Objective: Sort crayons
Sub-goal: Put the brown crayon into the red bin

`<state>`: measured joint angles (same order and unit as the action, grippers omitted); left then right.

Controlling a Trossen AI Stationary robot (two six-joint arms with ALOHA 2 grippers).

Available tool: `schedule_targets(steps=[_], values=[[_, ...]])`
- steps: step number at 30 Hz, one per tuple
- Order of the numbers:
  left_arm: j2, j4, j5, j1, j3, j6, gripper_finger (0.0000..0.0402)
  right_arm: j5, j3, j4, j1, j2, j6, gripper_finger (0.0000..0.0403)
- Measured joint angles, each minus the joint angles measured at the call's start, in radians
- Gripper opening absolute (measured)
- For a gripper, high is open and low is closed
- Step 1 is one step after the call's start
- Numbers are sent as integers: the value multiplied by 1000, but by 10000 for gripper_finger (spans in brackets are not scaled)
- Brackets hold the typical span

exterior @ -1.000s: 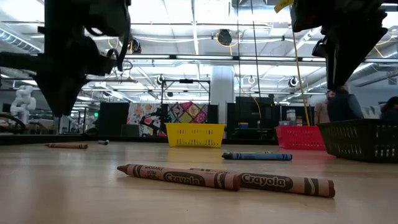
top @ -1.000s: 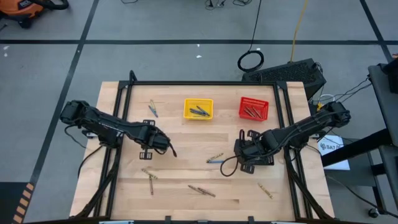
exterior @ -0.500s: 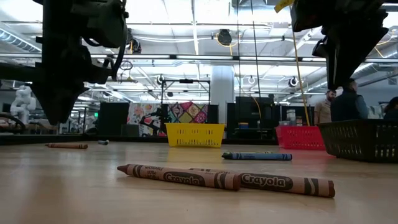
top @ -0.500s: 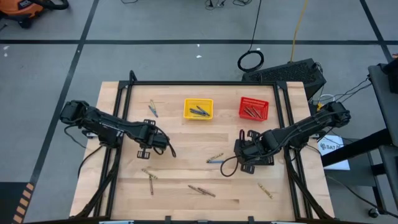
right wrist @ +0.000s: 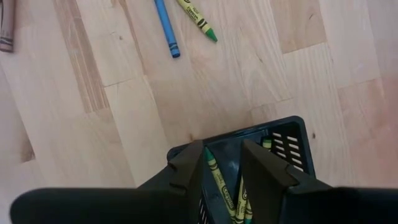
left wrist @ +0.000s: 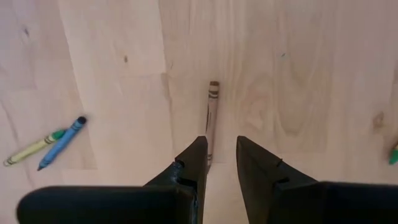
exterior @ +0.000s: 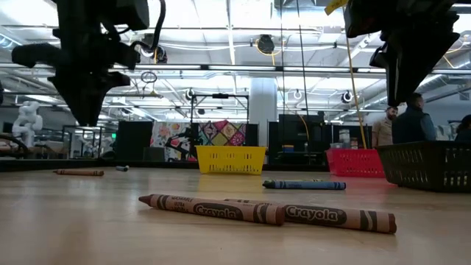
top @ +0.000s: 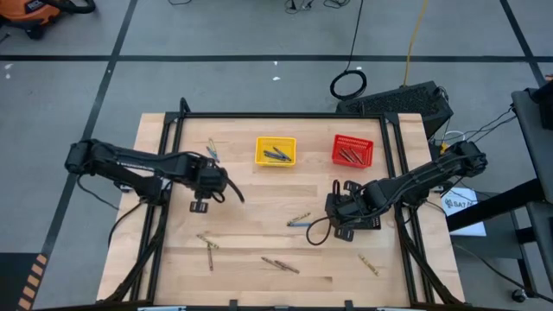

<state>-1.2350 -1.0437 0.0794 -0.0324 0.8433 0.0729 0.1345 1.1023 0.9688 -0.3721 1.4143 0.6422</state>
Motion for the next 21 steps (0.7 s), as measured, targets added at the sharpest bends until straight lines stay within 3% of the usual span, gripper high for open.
schedule_targets(steps=[9, 21], values=[[5, 129, -90, 6, -76, -5, 77, 0, 0, -15, 0, 0, 0, 93], [5, 199, -79, 31, -122, -26, 77, 0, 0, -24, 0, 0, 0, 93]])
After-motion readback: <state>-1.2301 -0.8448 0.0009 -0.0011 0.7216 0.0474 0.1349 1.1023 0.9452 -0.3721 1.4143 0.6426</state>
